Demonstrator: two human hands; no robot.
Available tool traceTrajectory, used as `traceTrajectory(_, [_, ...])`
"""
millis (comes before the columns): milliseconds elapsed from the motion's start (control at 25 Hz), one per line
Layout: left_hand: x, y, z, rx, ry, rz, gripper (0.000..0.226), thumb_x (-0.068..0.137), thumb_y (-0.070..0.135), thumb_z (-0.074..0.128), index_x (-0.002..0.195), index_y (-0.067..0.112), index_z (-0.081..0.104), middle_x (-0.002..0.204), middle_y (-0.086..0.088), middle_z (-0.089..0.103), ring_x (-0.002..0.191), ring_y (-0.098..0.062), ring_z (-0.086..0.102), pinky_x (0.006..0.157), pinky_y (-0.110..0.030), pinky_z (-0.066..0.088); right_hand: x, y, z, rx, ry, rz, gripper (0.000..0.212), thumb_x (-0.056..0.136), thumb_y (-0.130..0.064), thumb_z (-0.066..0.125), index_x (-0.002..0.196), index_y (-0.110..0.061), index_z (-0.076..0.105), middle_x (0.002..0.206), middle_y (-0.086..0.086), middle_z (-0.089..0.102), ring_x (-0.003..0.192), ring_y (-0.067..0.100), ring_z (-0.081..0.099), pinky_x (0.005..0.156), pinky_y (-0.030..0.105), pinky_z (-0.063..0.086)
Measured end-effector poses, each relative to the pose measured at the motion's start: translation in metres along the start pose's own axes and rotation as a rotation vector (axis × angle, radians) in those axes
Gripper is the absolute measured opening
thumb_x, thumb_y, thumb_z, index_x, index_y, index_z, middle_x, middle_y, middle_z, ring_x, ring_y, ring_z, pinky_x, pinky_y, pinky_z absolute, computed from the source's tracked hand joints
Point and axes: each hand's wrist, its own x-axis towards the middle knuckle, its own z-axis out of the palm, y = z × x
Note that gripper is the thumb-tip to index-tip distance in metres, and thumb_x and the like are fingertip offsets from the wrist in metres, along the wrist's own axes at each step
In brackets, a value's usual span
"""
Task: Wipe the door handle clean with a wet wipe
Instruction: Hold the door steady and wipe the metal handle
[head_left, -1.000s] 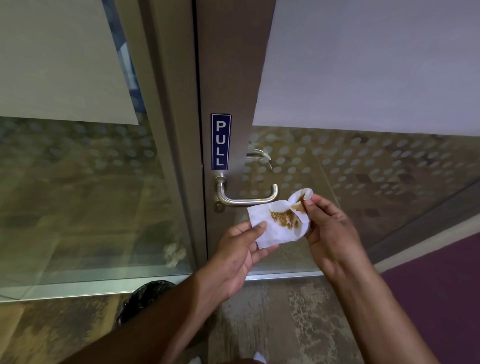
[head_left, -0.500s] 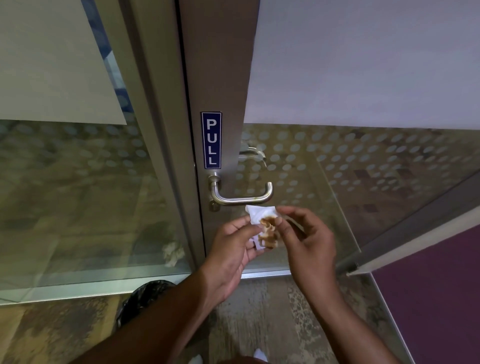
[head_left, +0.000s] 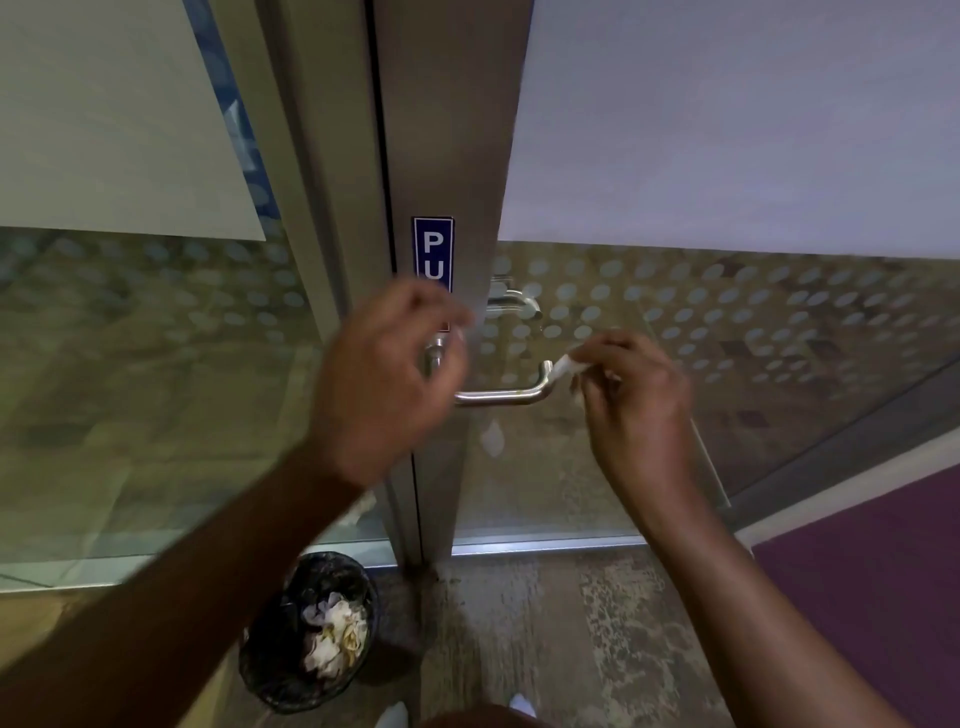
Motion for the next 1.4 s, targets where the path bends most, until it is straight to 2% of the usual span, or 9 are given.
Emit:
traceTrajectory(160, [0.080, -0.033, -0.048, 0.336, 0.283, 0.301, 0.011, 0.096, 0.000, 0.070, 0.100, -0.002, 0.079, 0.114, -0.026, 0.072, 0.107, -0.047, 0.064, 0.096, -0.029, 0.039, -0.012, -0.016, 0.041, -0.248, -0.294, -0.055, 0.017, 0.090, 0.002, 0.061, 0.097, 0.003, 0.076, 0.111, 0.020, 0.073, 0.109, 0.037, 0.068, 0.103, 0.042, 0.054])
traceTrajectory(280, [0.115, -0.054, -0.068, 0.496, 0.303, 0.469, 0.013, 0.103, 0.008, 0.067, 0.108, 0.001, 0.076, 0.119, -0.031, 0.071, 0.114, -0.045, 0.061, 0.089, -0.049, 0.048, -0.035, -0.018, 0.056, -0.311, -0.307, -0.068, 0.028, 0.086, 0.013, 0.060, 0.110, 0.005, 0.073, 0.121, 0.021, 0.071, 0.128, 0.036, 0.063, 0.119, 0.033, 0.040])
traceTrajectory(440, [0.126, -0.066, -0.062, 0.595, 0.315, 0.568, 0.025, 0.109, 0.021, 0.062, 0.126, 0.006, 0.071, 0.138, -0.021, 0.056, 0.123, -0.042, 0.051, 0.091, -0.051, 0.047, -0.054, -0.034, 0.074, -0.339, -0.327, -0.137, 0.053, 0.087, 0.012, 0.069, 0.139, 0.005, 0.062, 0.145, 0.019, 0.062, 0.143, 0.033, 0.054, 0.120, 0.029, 0.028])
traceTrajectory(600, [0.122, -0.079, -0.050, 0.656, 0.332, 0.557, 0.041, 0.110, 0.029, 0.062, 0.145, 0.008, 0.060, 0.155, -0.010, 0.032, 0.140, -0.035, 0.032, 0.104, -0.053, 0.044, -0.048, -0.013, 0.064, -0.324, -0.312, -0.215, 0.048, 0.087, 0.009, 0.073, 0.134, 0.005, 0.067, 0.141, 0.021, 0.067, 0.135, 0.036, 0.063, 0.115, 0.037, 0.031])
traceTrajectory(760, [0.122, -0.088, -0.047, 0.662, 0.347, 0.583, 0.044, 0.110, 0.029, 0.062, 0.148, 0.008, 0.058, 0.157, -0.012, 0.034, 0.143, -0.036, 0.031, 0.107, -0.055, 0.046, -0.032, 0.024, 0.041, -0.280, -0.233, -0.051, 0.046, 0.103, -0.005, 0.041, 0.145, -0.001, 0.058, 0.152, 0.015, 0.059, 0.141, 0.029, 0.058, 0.120, 0.034, 0.027])
traceTrajectory(920, [0.124, -0.089, -0.043, 0.680, 0.368, 0.577, 0.044, 0.110, 0.030, 0.061, 0.149, 0.009, 0.057, 0.157, -0.012, 0.034, 0.144, -0.036, 0.032, 0.107, -0.054, 0.046, -0.041, 0.019, 0.049, -0.106, -0.138, -0.004, 0.045, 0.098, 0.011, 0.060, 0.141, -0.002, 0.064, 0.149, 0.009, 0.062, 0.136, 0.016, 0.060, 0.120, 0.026, 0.037])
traceTrajectory(1080, [0.121, -0.092, -0.042, 0.711, 0.359, 0.550, 0.044, 0.112, 0.032, 0.058, 0.150, 0.011, 0.056, 0.159, -0.010, 0.031, 0.145, -0.036, 0.030, 0.108, -0.054, 0.045, -0.038, 0.006, 0.059, 0.304, 0.014, 0.408, 0.038, 0.101, 0.006, 0.056, 0.132, -0.008, 0.072, 0.135, 0.000, 0.071, 0.126, -0.001, 0.063, 0.116, 0.024, 0.045])
traceTrajectory(1240, [0.123, -0.093, -0.041, 0.707, 0.345, 0.556, 0.046, 0.112, 0.035, 0.058, 0.151, 0.012, 0.052, 0.159, -0.010, 0.029, 0.146, -0.036, 0.027, 0.111, -0.057, 0.045, -0.006, 0.007, 0.060, 0.893, 0.059, 0.864, 0.038, 0.095, 0.014, 0.055, 0.123, 0.000, 0.076, 0.115, 0.019, 0.079, 0.111, 0.021, 0.075, 0.108, 0.036, 0.056])
traceTrajectory(1400, [0.123, -0.095, -0.042, 0.705, 0.337, 0.545, 0.050, 0.110, 0.037, 0.058, 0.154, 0.013, 0.050, 0.159, -0.010, 0.028, 0.146, -0.037, 0.026, 0.113, -0.061, 0.046, -0.024, -0.006, 0.064, 1.329, 0.016, 1.211, 0.037, 0.101, 0.016, 0.049, 0.133, 0.008, 0.064, 0.119, 0.019, 0.076, 0.083, 0.015, 0.075, 0.072, 0.019, 0.061])
